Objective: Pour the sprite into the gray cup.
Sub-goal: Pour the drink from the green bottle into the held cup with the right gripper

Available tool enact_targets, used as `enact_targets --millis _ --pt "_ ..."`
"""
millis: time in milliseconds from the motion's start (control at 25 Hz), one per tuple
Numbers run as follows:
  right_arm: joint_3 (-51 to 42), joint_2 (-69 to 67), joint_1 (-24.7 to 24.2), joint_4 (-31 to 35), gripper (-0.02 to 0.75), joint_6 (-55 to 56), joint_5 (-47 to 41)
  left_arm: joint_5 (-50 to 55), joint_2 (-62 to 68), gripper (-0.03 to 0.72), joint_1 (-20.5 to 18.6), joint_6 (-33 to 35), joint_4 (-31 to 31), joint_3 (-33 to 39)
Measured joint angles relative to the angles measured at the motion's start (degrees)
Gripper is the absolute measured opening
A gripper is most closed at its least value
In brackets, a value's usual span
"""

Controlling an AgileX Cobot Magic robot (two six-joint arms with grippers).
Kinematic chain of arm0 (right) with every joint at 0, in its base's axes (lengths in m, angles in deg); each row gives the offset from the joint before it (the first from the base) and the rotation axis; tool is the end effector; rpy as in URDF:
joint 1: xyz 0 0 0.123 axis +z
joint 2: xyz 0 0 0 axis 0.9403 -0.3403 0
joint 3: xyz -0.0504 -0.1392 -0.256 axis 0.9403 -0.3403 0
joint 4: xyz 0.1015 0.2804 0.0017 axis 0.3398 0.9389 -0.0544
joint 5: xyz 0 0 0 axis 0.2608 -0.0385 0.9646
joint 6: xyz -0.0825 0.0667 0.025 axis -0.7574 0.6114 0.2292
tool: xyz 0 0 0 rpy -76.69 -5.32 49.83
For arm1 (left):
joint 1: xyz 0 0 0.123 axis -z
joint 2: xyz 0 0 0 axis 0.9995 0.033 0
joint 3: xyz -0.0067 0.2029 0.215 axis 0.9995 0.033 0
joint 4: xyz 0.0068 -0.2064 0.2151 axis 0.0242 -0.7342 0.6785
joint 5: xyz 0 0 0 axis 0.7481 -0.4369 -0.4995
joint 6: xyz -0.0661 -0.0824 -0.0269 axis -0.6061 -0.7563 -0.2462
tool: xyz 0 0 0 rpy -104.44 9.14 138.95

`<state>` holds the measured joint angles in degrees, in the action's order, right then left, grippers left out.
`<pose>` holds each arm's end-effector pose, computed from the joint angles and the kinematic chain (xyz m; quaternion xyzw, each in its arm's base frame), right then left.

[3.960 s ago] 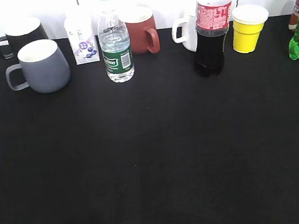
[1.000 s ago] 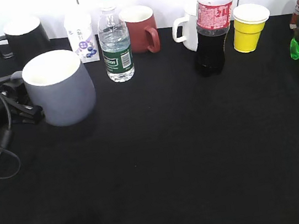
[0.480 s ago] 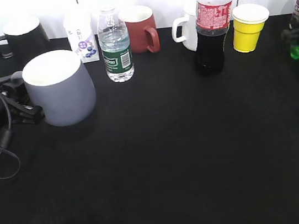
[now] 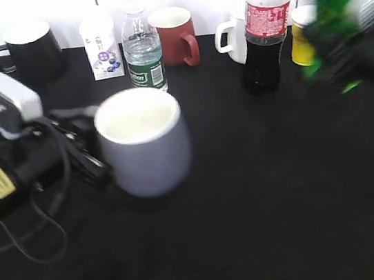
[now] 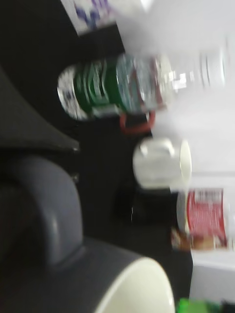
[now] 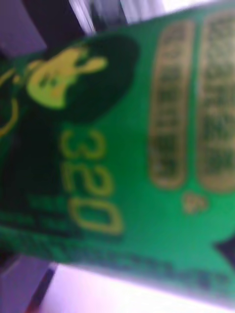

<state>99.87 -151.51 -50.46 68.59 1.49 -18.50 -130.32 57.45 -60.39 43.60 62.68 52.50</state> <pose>0.2820 0.1111 0.1836 -0.2455 0.6706 0.0577 0.6977 0.2566 -0.1718 0.1306 0.2964 0.6824 -0.2485 0.6203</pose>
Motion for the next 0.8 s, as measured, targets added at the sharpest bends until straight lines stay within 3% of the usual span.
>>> enact_targets --millis 120,280,400,600,800 --pt "0.7 0.1 7.5 -0.2 0.418 -10.1 -10.3 -0.1 0.0 0.067 2.0 0.0 1.5 0.0" --pt "3.8 -1.9 9.0 3.2 0.417 -34.4 -15.8 -0.2 0.0 0.067 2.0 0.0 3.2 0.0" --pt "4.3 -4.3 9.0 7.1 0.417 -48.8 -12.0 0.1 0.0 0.067 2.0 0.0 3.4 0.0" --pt "4.6 -4.5 9.0 9.3 0.417 -63.3 -6.4 4.1 0.0 0.067 2.0 0.0 3.4 0.0" --pt "4.6 -4.5 9.0 9.5 0.417 -70.2 -0.9 4.3 0.0 0.067 2.0 5.9 -0.9 0.0"
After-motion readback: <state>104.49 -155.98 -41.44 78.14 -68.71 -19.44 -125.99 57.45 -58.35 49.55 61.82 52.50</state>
